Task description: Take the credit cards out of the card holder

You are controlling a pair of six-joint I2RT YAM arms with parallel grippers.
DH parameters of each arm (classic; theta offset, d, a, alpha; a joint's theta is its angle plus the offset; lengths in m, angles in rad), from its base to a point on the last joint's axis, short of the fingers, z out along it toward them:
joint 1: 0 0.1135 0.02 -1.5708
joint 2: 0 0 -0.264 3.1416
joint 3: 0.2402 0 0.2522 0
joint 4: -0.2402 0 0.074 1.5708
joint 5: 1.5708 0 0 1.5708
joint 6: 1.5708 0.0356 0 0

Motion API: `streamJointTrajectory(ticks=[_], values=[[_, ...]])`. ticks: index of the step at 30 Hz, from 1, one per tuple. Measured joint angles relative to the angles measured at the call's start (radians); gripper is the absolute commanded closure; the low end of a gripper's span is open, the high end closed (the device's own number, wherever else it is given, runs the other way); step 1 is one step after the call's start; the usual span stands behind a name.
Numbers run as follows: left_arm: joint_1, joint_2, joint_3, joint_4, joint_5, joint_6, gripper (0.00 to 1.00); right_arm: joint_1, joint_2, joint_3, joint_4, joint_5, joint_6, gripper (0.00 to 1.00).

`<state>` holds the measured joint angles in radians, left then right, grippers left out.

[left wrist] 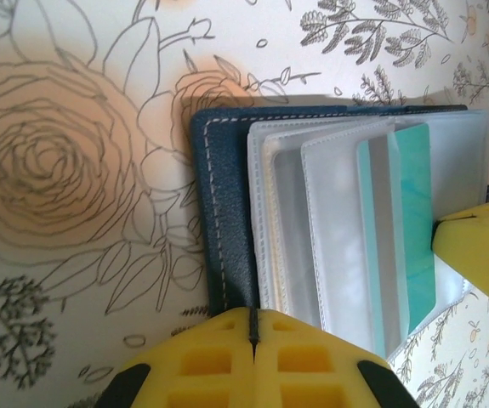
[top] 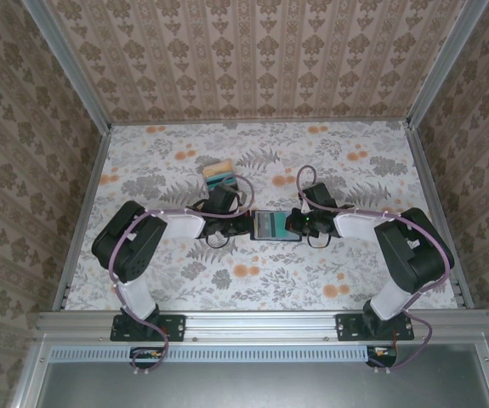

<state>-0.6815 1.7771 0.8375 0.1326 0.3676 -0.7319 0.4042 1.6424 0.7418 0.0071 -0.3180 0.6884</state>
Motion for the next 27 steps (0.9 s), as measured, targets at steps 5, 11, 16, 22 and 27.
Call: streamJointTrajectory(ticks=[5,11,16,22,27], values=[[-0.026,-0.032,0.034,-0.081,-0.029,0.019,0.94,-0.001,0.0,-0.005,0.014,-0.031,0.0,0.91],[-0.069,-0.017,0.129,-0.104,-0.031,0.035,0.94,-0.001,0.0,-0.006,0.021,-0.046,-0.001,0.76],[-0.07,0.046,0.175,-0.106,-0.034,0.038,0.95,-0.001,0.0,-0.006,0.021,-0.051,-0.001,0.74],[-0.069,0.093,0.182,-0.129,-0.032,0.037,0.96,-0.001,0.012,-0.006,0.038,-0.061,-0.003,0.75],[-0.069,0.094,0.182,-0.129,-0.031,0.037,0.97,-0.002,0.031,-0.006,0.062,-0.084,-0.001,0.83]])
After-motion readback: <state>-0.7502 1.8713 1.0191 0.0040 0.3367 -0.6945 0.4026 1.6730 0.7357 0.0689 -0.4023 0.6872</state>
